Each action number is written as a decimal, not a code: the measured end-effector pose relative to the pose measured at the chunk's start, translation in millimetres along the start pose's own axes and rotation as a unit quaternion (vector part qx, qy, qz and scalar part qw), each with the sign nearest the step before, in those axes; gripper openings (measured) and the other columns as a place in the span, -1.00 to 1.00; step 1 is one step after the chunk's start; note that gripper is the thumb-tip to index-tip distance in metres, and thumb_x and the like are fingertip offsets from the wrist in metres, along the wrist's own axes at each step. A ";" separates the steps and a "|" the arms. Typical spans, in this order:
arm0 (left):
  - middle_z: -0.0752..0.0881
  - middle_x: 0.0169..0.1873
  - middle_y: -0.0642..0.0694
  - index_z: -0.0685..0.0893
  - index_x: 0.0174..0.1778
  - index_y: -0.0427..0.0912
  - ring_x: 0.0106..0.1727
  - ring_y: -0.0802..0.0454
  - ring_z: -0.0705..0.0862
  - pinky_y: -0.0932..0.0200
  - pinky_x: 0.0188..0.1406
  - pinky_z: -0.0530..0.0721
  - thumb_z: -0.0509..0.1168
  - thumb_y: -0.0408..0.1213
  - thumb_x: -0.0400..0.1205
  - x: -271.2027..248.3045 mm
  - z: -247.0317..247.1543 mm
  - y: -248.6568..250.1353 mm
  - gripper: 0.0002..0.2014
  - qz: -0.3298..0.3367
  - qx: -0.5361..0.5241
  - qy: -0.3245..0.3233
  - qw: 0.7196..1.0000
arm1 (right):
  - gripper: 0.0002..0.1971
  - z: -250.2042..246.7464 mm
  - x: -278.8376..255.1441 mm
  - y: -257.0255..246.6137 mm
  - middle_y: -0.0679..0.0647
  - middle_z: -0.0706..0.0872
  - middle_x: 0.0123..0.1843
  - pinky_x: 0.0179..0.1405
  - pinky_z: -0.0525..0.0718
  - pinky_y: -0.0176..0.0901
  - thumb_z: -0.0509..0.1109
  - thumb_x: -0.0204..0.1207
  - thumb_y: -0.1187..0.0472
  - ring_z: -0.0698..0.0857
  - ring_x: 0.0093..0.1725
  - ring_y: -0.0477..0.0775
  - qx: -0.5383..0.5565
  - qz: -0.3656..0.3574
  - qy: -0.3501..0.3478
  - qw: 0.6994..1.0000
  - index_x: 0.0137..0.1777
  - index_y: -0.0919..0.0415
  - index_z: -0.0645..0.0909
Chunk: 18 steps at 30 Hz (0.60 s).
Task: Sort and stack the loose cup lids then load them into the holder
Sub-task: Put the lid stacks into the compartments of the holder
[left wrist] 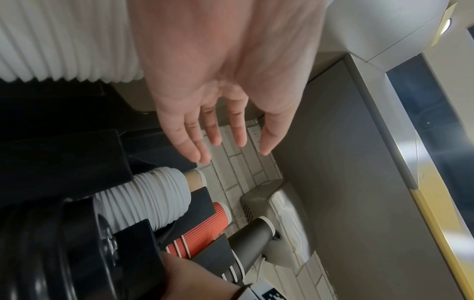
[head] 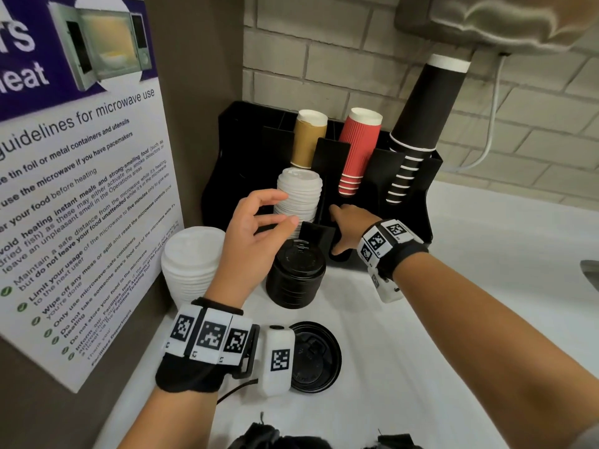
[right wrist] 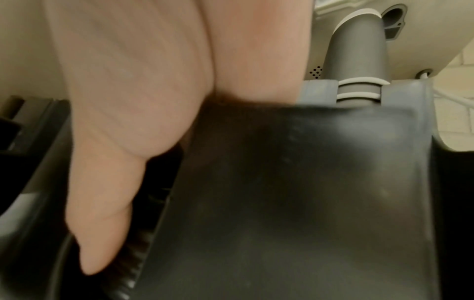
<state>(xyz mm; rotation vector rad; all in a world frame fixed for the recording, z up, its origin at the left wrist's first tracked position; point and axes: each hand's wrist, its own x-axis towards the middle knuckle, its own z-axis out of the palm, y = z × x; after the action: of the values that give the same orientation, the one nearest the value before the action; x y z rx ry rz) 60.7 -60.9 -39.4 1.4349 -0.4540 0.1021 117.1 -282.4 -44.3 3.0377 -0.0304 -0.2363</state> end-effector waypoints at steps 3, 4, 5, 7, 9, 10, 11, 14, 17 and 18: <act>0.58 0.27 -0.03 0.61 0.13 0.12 0.09 0.18 0.71 0.42 -0.01 0.63 0.41 -0.37 0.60 -0.1 -1.8 0.9 -0.70 0.004 0.001 0.002 1.000 | -0.33 -5.8 -10.8 -2.0 0.22 0.52 0.27 0.14 0.66 0.05 0.62 0.31 0.13 0.59 0.22 0.25 0.002 -0.001 0.007 1.000 0.38 0.30 0.45; 0.59 0.27 -0.03 0.61 0.12 0.13 0.09 0.18 0.71 0.41 0.00 0.63 0.41 -0.37 0.60 0.0 -2.8 1.3 -0.70 0.006 0.001 0.003 1.000 | -0.41 -10.2 -17.9 -2.1 0.24 0.50 0.28 0.15 0.64 0.02 0.58 0.35 0.18 0.58 0.23 0.26 0.021 0.001 0.028 0.999 0.35 0.31 0.48; 0.59 0.27 -0.03 0.61 0.11 0.14 0.08 0.18 0.71 0.40 0.00 0.63 0.40 -0.38 0.60 0.2 -4.0 1.6 -0.69 0.008 0.002 0.005 1.000 | -0.51 -14.4 -26.6 -1.4 0.25 0.51 0.26 0.13 0.61 -0.01 0.54 0.38 0.22 0.58 0.21 0.27 0.050 0.007 0.061 0.997 0.29 0.33 0.52; 0.59 0.26 -0.01 0.60 0.11 0.16 0.08 0.18 0.71 0.36 0.02 0.64 0.40 -0.37 0.61 0.7 -6.7 2.4 -0.69 0.014 0.004 0.009 1.000 | -0.73 -19.6 -50.3 -2.8 0.23 0.59 0.09 -0.02 0.58 -0.07 0.48 0.41 0.26 0.63 0.08 0.27 0.111 0.015 0.127 0.986 0.07 0.31 0.57; 0.60 0.22 0.06 0.60 0.11 0.17 0.07 0.22 0.70 0.36 0.03 0.64 0.40 -0.37 0.61 0.3 -9.0 3.8 -0.69 0.020 0.003 0.010 1.000 | -0.84 -20.0 -74.7 -10.5 0.16 0.70 -0.09 -0.03 0.59 -0.07 0.46 0.41 0.19 0.68 -0.04 0.23 0.113 0.001 0.109 0.988 -0.13 0.28 0.60; 0.61 0.20 0.10 0.61 0.11 0.17 0.06 0.23 0.70 0.36 0.04 0.64 0.39 -0.36 0.61 -0.2 -9.4 4.6 -0.69 0.022 0.002 0.009 1.000 | -0.81 -17.2 -84.5 -14.5 0.14 0.74 -0.12 0.05 0.61 -0.06 0.45 0.42 0.15 0.69 -0.05 0.20 0.091 -0.020 0.073 0.993 -0.15 0.29 0.63; 0.61 0.19 0.12 0.60 0.11 0.17 0.05 0.23 0.70 0.36 0.04 0.64 0.39 -0.36 0.61 -1.0 -9.2 5.1 -0.69 0.024 0.003 0.008 1.000 | -0.78 -13.6 -93.0 -18.7 0.13 0.75 -0.10 0.11 0.61 -0.05 0.45 0.43 0.11 0.70 -0.04 0.17 0.083 -0.032 0.041 0.995 -0.11 0.29 0.66; 0.61 0.17 0.11 0.61 0.11 0.13 0.00 0.24 0.69 0.38 0.01 0.63 0.39 -0.37 0.61 -3.5 -8.1 6.0 -0.71 0.025 0.008 0.010 1.000 | -0.77 -7.7 -107.1 -22.3 0.05 0.67 -0.01 0.07 0.62 -0.07 0.49 0.45 0.09 0.64 0.04 0.08 0.140 -0.062 0.044 0.987 -0.01 0.22 0.64; 0.61 0.16 0.09 0.61 0.12 0.09 -0.04 0.25 0.69 0.40 -0.01 0.62 0.40 -0.38 0.61 -5.1 -6.2 7.0 -0.72 0.021 0.013 0.009 1.000 | -0.72 3.0 -113.8 -26.9 -0.04 0.63 -0.08 0.00 0.62 -0.16 0.56 0.40 0.01 0.64 -0.01 0.01 0.174 -0.081 0.000 0.981 -0.03 0.16 0.65; 0.62 0.16 0.08 0.61 0.12 0.09 -0.04 0.26 0.68 0.40 -0.02 0.62 0.40 -0.37 0.61 -5.4 -5.8 7.9 -0.72 0.019 0.016 0.005 1.000 | -0.68 8.9 -115.3 -31.4 -0.05 0.64 -0.10 -0.02 0.63 -0.16 0.57 0.36 -0.04 0.64 -0.04 -0.01 0.175 -0.079 -0.056 0.980 -0.02 0.14 0.66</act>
<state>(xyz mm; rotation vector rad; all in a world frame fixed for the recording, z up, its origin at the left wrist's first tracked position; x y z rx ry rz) 54.6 -53.1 -34.4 1.4569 -0.4742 0.1482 2.1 -248.8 -38.3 3.3763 0.1816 -0.4587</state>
